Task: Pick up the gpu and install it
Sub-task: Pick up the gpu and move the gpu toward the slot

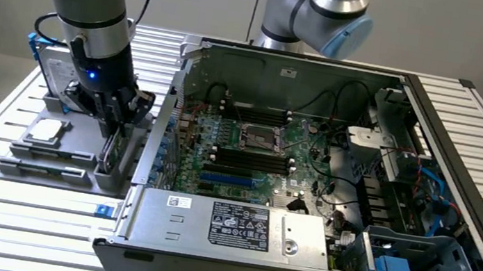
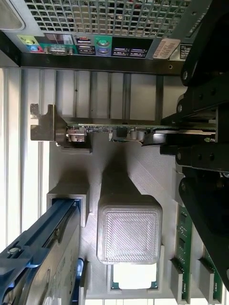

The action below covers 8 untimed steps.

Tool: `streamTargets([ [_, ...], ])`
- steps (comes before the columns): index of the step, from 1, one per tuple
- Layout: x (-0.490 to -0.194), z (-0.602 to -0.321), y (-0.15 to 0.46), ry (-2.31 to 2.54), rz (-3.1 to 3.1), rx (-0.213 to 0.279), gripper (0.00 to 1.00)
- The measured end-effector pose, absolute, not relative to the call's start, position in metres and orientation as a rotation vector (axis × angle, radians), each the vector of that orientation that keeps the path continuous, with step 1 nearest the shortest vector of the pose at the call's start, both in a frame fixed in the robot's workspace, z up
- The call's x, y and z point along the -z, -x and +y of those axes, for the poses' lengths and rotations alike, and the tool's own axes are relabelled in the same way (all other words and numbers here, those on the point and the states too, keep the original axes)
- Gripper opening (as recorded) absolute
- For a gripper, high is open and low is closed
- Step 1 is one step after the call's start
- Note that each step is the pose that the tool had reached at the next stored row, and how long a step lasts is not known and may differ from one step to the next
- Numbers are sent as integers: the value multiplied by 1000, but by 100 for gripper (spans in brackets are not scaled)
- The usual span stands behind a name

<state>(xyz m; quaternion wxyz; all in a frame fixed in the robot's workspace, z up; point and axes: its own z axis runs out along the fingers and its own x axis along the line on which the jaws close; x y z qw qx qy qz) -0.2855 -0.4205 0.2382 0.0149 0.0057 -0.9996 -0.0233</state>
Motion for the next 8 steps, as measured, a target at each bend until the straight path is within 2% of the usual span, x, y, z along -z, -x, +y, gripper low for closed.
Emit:
streamTargets([
  [8, -239, -420, 285, -18, -3111, 73, 27],
])
